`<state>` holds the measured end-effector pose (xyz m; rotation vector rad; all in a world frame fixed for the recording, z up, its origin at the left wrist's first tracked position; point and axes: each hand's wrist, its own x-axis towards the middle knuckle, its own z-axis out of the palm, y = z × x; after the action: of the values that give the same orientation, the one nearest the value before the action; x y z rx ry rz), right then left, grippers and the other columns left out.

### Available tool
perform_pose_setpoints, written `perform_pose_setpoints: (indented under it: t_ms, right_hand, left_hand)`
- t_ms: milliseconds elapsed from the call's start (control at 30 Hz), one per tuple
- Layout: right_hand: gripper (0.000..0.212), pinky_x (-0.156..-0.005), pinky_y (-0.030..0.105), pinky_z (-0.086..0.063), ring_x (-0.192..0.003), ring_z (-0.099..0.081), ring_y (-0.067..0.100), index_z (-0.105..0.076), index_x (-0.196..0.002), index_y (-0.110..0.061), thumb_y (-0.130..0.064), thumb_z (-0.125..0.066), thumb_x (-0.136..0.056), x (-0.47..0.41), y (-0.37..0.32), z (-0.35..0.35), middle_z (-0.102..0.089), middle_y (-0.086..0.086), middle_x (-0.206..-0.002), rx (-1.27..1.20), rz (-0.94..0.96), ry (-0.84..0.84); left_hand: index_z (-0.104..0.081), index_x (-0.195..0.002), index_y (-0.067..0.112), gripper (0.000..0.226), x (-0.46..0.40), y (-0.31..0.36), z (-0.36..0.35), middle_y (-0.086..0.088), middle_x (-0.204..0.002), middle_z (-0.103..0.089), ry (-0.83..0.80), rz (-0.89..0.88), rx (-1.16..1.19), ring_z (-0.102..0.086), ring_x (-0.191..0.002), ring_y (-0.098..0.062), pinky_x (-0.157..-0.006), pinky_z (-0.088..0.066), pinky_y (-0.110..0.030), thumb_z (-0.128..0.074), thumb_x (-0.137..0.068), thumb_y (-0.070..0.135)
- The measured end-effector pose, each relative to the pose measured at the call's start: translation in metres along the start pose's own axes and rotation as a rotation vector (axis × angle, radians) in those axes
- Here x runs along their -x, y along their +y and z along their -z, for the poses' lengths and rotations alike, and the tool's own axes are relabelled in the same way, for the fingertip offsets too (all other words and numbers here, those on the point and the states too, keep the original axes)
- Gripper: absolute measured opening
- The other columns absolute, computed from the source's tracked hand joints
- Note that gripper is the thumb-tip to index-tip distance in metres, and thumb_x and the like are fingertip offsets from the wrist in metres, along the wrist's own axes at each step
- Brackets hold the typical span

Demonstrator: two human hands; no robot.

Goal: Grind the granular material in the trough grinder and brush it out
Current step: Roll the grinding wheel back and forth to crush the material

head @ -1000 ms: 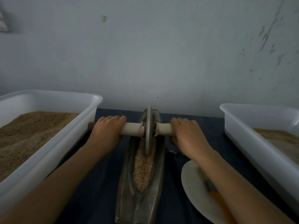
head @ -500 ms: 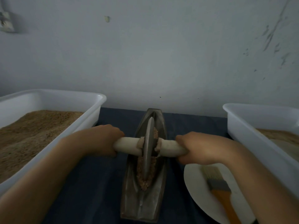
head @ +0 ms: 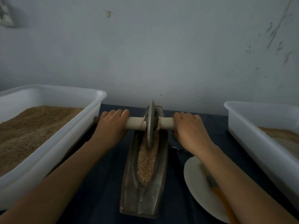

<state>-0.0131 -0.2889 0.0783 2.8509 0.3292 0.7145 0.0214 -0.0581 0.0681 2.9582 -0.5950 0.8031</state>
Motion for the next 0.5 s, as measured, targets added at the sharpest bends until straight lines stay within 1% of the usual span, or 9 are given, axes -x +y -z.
perform_pose_setpoints:
  t_ms: [100, 200, 267, 367, 433, 500]
  right_hand:
    - [0.021, -0.070, 0.031, -0.023, -0.097, -0.051, 0.024, -0.046, -0.108, -0.013, -0.021, -0.050, -0.089, 0.003, 0.001, 0.006, -0.055, 0.004, -0.106, 0.006, 0.024, -0.080]
    - [0.021, -0.067, 0.030, -0.024, -0.092, -0.052, 0.022, -0.044, -0.106, -0.013, -0.026, -0.050, -0.091, 0.009, 0.002, 0.020, -0.056, 0.005, -0.107, -0.096, 0.053, -0.248]
    - [0.022, -0.064, 0.029, -0.027, -0.087, -0.051, 0.020, -0.044, -0.106, -0.012, -0.027, -0.052, -0.091, 0.013, 0.002, 0.031, -0.056, 0.005, -0.105, -0.155, 0.068, -0.378]
    - [0.017, -0.054, 0.026, -0.030, -0.077, -0.046, 0.015, -0.043, -0.099, -0.014, -0.024, -0.053, -0.090, 0.017, 0.000, 0.048, -0.051, 0.002, -0.092, -0.227, 0.089, -0.560]
    - [0.017, -0.053, 0.022, -0.031, -0.073, -0.045, 0.012, -0.044, -0.098, -0.015, -0.025, -0.054, -0.089, 0.019, -0.001, 0.057, -0.046, -0.002, -0.083, -0.259, 0.111, -0.640]
    - [0.020, -0.054, 0.022, -0.033, -0.074, -0.047, 0.012, -0.048, -0.103, -0.014, -0.026, -0.055, -0.089, 0.020, -0.001, 0.060, -0.047, -0.004, -0.082, -0.261, 0.133, -0.670]
  left_hand:
    - [-0.044, -0.109, 0.021, 0.028, 0.003, -0.001, 0.006, 0.001, -0.111, -0.055, -0.080, -0.046, 0.003, -0.053, -0.102, -0.018, -0.088, -0.039, -0.032, -0.058, -0.087, 0.031]
    - [-0.042, -0.110, 0.023, 0.028, 0.006, -0.002, 0.018, 0.003, -0.113, -0.056, -0.195, -0.072, -0.041, -0.055, -0.103, -0.016, -0.087, -0.039, -0.028, -0.057, -0.087, 0.031]
    - [-0.042, -0.113, 0.024, 0.030, 0.009, -0.001, 0.028, 0.004, -0.115, -0.056, -0.322, -0.069, -0.046, -0.056, -0.104, -0.015, -0.084, -0.039, -0.026, -0.058, -0.088, 0.030]
    - [-0.043, -0.120, 0.025, 0.038, 0.012, 0.001, 0.044, 0.002, -0.119, -0.056, -0.533, -0.064, -0.024, -0.055, -0.108, -0.014, -0.089, -0.042, -0.026, -0.061, -0.087, 0.027]
    - [-0.044, -0.124, 0.025, 0.042, 0.013, 0.001, 0.053, 0.003, -0.122, -0.056, -0.647, -0.065, -0.002, -0.054, -0.110, -0.013, -0.090, -0.041, -0.025, -0.063, -0.086, 0.025]
    - [-0.046, -0.124, 0.027, 0.043, 0.013, 0.000, 0.059, 0.006, -0.122, -0.056, -0.711, -0.082, 0.012, -0.053, -0.110, -0.011, -0.088, -0.038, -0.022, -0.064, -0.085, 0.024]
